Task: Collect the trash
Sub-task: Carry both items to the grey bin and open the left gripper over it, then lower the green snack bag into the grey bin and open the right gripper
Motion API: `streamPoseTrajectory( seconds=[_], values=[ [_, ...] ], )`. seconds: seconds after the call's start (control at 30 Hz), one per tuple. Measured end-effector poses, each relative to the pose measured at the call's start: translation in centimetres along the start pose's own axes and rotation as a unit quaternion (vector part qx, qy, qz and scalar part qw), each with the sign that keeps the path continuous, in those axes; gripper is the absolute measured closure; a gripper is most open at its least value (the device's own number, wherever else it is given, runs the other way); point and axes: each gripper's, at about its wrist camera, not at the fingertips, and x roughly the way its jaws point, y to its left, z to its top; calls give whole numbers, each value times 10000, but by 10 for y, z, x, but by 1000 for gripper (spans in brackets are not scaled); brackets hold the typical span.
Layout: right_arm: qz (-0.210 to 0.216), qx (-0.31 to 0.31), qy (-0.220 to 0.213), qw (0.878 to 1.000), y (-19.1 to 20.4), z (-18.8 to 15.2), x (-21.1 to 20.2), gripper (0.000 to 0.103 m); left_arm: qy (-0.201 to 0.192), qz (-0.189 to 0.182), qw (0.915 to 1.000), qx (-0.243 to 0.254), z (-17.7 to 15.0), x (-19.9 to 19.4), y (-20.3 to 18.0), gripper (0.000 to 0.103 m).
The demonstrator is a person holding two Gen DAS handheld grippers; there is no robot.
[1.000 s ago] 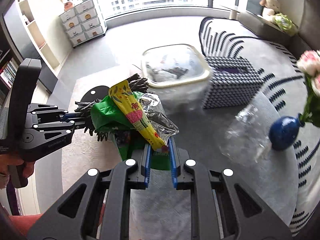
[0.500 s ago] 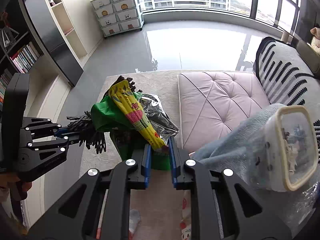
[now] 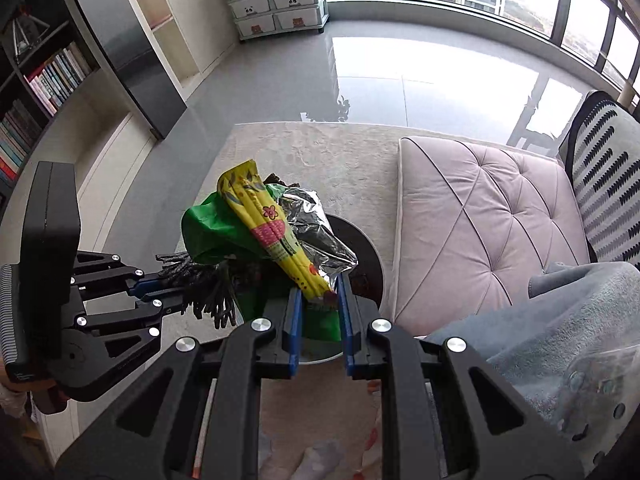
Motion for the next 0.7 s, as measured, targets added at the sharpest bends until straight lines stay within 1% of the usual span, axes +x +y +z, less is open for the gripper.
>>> streamPoseTrajectory(
  seconds=[0.13, 0.2, 0.47, 0.53, 0.6, 0.63, 0.67, 0.7],
  values=[
    [30, -54, 96, 9999, -3, 4, 11, 88, 110, -51, 9999, -110, -2, 9, -1, 92],
    [45, -76, 144, 9999, -2, 4, 15, 88, 144, -82, 9997, -180, -3, 11, 1, 89],
    [61, -113, 194, 9997, -1, 10, 21, 88, 210, -93, 9994, -268, -7, 13, 7, 88],
    [65, -113, 198, 9997, -1, 11, 22, 88, 210, -91, 9993, -287, -7, 12, 9, 82],
    [66, -110, 205, 9997, -1, 12, 23, 88, 199, -83, 9993, -301, -6, 12, 9, 69],
    [71, -108, 205, 9997, -1, 12, 23, 88, 189, -82, 9993, -301, -6, 12, 10, 64],
    [74, -110, 210, 9997, -1, 12, 24, 88, 169, -85, 9994, -306, -5, 11, 10, 55],
    [70, -112, 214, 9997, -1, 12, 25, 88, 141, -91, 9994, -314, -5, 11, 11, 48]
  ],
)
